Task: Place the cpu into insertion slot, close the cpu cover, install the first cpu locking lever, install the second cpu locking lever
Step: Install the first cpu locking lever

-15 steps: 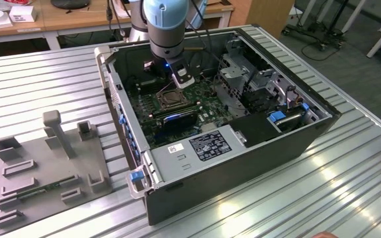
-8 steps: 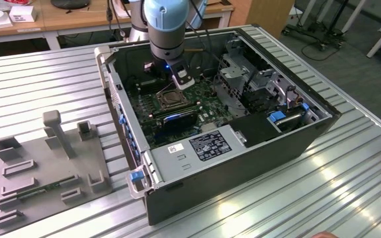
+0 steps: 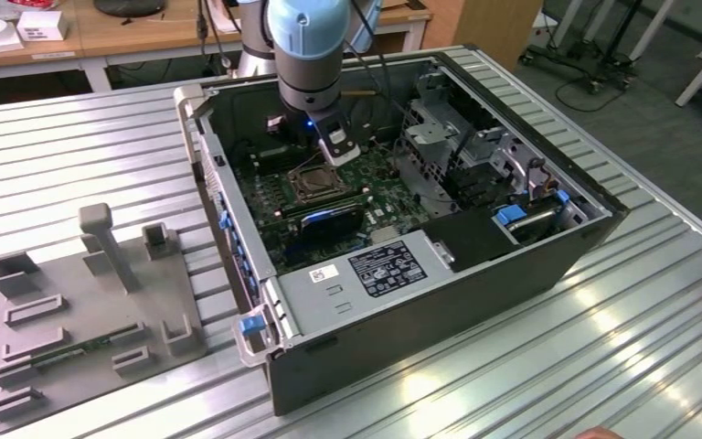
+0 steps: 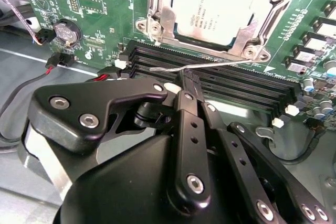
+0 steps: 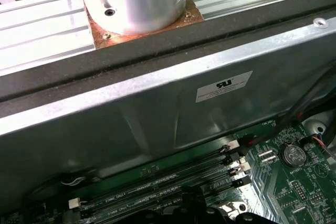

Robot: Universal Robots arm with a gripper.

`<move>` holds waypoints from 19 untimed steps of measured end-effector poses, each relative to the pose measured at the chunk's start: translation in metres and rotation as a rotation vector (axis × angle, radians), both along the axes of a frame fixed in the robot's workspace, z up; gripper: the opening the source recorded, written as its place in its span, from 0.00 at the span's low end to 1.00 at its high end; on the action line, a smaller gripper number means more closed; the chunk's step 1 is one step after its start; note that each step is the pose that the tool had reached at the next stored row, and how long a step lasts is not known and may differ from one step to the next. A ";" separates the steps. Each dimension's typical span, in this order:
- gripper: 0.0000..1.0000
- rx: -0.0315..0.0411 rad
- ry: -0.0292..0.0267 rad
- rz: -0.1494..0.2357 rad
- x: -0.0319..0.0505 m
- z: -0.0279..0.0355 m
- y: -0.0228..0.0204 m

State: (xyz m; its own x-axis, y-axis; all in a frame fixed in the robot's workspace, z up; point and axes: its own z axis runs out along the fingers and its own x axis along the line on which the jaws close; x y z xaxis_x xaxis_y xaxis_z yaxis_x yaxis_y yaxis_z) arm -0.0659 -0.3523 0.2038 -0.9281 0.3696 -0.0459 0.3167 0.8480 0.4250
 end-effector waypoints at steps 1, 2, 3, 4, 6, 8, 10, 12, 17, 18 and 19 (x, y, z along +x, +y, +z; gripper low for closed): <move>0.11 0.0000 0.0000 0.000 0.0000 0.0000 0.0000; 0.11 -0.0001 0.0001 0.000 0.0002 -0.0001 0.0000; 0.11 -0.0001 0.0001 0.000 0.0004 -0.0003 0.0000; 0.11 0.0000 0.0000 0.000 0.0006 -0.0006 0.0000; 0.11 -0.0002 0.0001 0.000 0.0011 -0.0010 -0.0002; 0.11 -0.0002 0.0001 0.000 0.0016 -0.0015 -0.0003; 0.11 -0.0002 0.0001 0.000 0.0020 -0.0020 -0.0003; 0.11 -0.0001 0.0001 0.000 0.0020 -0.0023 -0.0003; 0.11 0.0059 0.0000 0.000 0.0021 -0.0031 -0.0002; 0.11 0.0073 0.0001 0.000 0.0021 -0.0032 -0.0002; 0.11 0.0083 0.0001 0.000 0.0021 -0.0032 -0.0002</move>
